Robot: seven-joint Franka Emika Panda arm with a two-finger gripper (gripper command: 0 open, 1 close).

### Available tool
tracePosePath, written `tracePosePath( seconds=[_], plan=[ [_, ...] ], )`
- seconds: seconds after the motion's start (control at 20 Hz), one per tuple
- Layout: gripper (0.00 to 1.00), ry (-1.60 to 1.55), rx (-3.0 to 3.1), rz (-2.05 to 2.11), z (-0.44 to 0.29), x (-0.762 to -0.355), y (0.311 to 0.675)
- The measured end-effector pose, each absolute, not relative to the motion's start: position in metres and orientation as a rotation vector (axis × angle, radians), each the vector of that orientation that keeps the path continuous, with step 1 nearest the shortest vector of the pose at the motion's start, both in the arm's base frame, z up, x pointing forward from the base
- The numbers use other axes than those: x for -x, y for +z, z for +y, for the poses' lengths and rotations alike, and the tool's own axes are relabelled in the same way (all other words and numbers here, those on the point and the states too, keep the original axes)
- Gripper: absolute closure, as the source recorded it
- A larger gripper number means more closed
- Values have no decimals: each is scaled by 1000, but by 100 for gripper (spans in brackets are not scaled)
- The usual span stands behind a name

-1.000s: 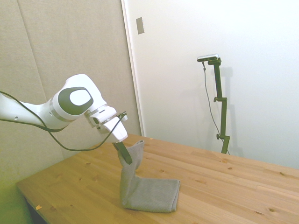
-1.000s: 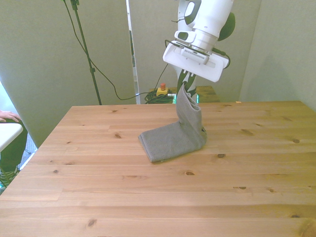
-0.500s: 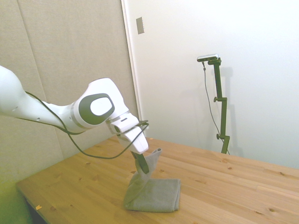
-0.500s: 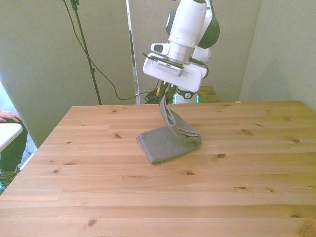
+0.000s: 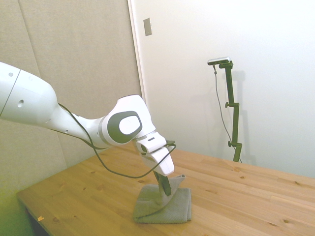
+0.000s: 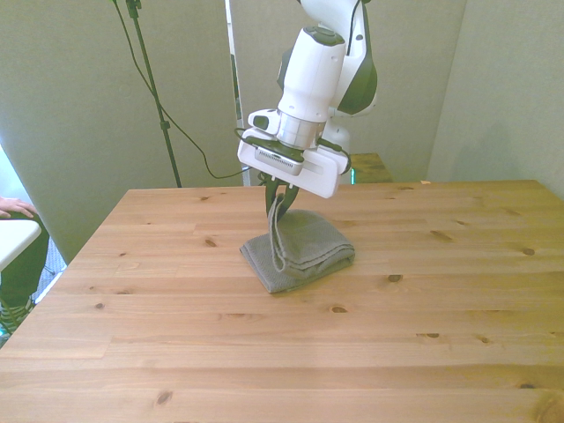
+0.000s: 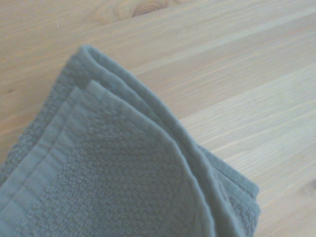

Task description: Fold the towel

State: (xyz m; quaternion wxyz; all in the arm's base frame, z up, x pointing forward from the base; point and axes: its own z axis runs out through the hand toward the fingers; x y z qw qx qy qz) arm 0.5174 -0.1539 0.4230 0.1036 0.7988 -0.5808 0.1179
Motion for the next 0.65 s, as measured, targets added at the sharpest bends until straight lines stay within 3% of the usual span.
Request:
tracePosePath(
  seconds=[0.25,0.45,0.65],
  plan=[
    [0,355,-2442,-1686,-147,-508,444],
    [0,330,-2636,-1561,-104,-458,466],
    [0,314,-2730,-1487,-42,-399,445]
  ],
)
